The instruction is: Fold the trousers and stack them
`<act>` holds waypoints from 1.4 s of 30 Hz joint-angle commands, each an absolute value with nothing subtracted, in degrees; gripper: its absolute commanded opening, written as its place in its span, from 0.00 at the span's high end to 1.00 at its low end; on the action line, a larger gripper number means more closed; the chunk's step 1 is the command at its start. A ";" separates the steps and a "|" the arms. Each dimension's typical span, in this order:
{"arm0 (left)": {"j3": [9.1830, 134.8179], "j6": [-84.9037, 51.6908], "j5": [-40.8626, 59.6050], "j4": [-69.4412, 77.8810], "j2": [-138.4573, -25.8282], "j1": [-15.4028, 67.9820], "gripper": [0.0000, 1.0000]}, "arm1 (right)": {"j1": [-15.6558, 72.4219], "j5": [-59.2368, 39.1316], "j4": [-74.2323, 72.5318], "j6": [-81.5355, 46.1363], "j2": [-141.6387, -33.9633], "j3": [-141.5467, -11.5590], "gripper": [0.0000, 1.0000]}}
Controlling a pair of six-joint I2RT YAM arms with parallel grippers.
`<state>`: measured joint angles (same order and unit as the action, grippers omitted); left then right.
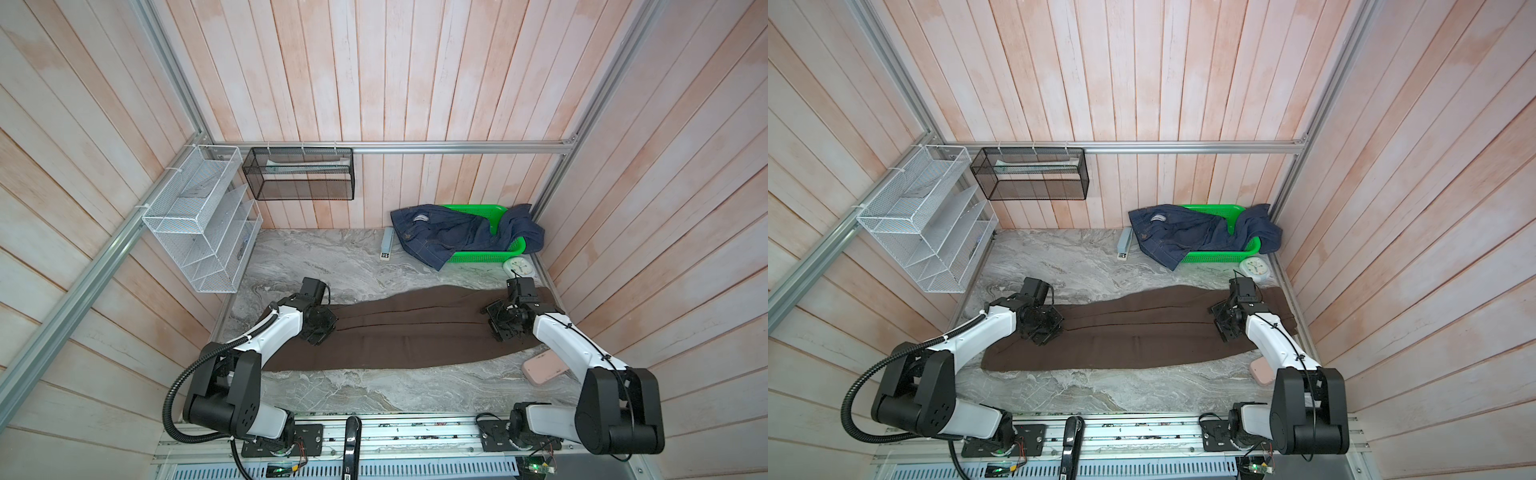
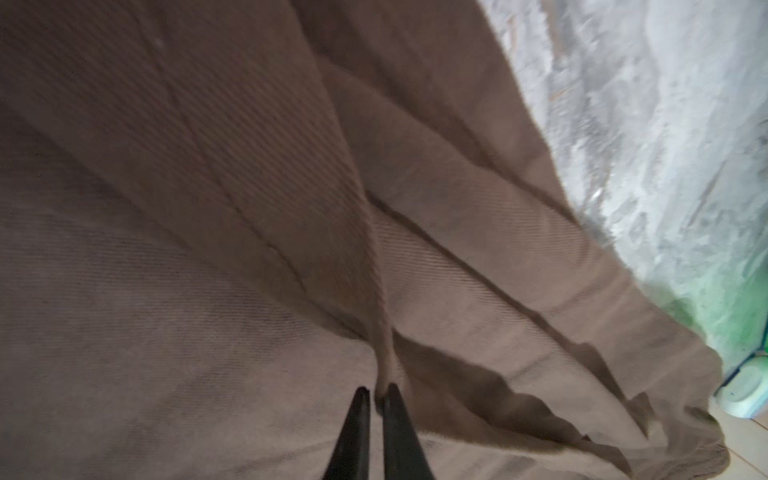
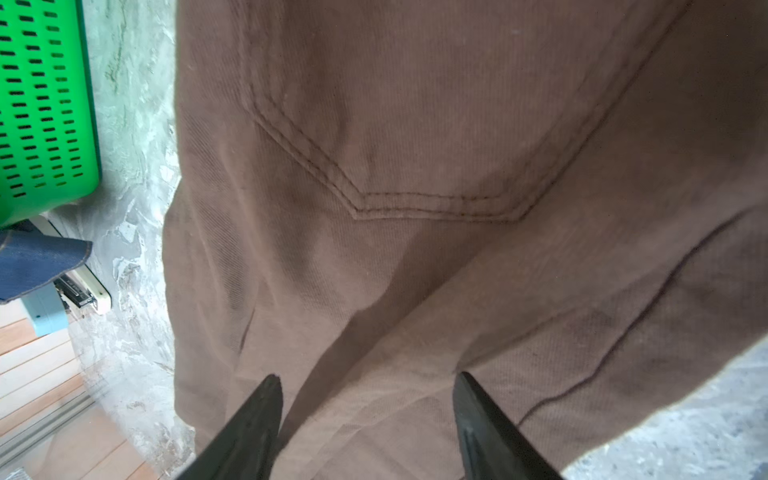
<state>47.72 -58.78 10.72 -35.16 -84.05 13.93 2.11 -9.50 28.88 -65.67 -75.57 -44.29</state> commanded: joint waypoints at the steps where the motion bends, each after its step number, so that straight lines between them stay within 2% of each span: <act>1: 46.69 -59.50 11.34 -33.64 -84.82 14.33 0.87 | 2.31 -9.65 33.86 -67.02 -78.56 -45.92 0.34; 4: 47.23 -59.93 11.25 -33.63 -84.84 14.33 0.71 | 2.47 -10.98 33.07 -67.47 -80.36 -45.72 0.35; 7: 48.11 -60.20 11.24 -33.39 -84.78 14.33 0.66 | 2.52 -10.99 32.36 -68.37 -81.19 -45.76 0.36; 10: 48.42 -60.21 11.49 -33.18 -84.88 14.33 0.65 | 2.50 -11.06 32.17 -68.64 -81.97 -46.27 0.43; 12: 48.22 -60.21 11.77 -32.78 -84.99 14.33 0.67 | 2.46 -11.06 31.98 -68.64 -82.17 -46.11 0.54; 14: 47.82 -60.29 12.17 -32.35 -85.22 14.33 0.70 | 2.47 -11.22 31.61 -68.77 -81.92 -45.25 0.71; 16: 47.27 -60.29 12.30 -31.84 -85.19 14.28 0.74 | 2.54 -11.72 31.23 -68.77 -81.58 -44.36 0.82; 22: 47.21 -60.38 12.72 -30.89 -85.52 14.33 0.89 | 2.47 -11.81 31.49 -68.64 -79.52 -43.20 1.00; 27: 47.38 -60.47 12.86 -30.66 -85.35 14.33 1.00 | 2.47 -11.95 32.16 -68.45 -76.98 -42.80 1.00; 32: 47.32 -60.39 12.80 -31.75 -83.20 14.33 1.00 | 2.54 -12.08 33.54 -68.06 -74.64 -43.18 1.00; 42: 50.10 -59.55 9.63 -41.61 -68.83 14.50 1.00 | 2.24 -10.37 39.41 -66.02 -68.73 -45.34 1.00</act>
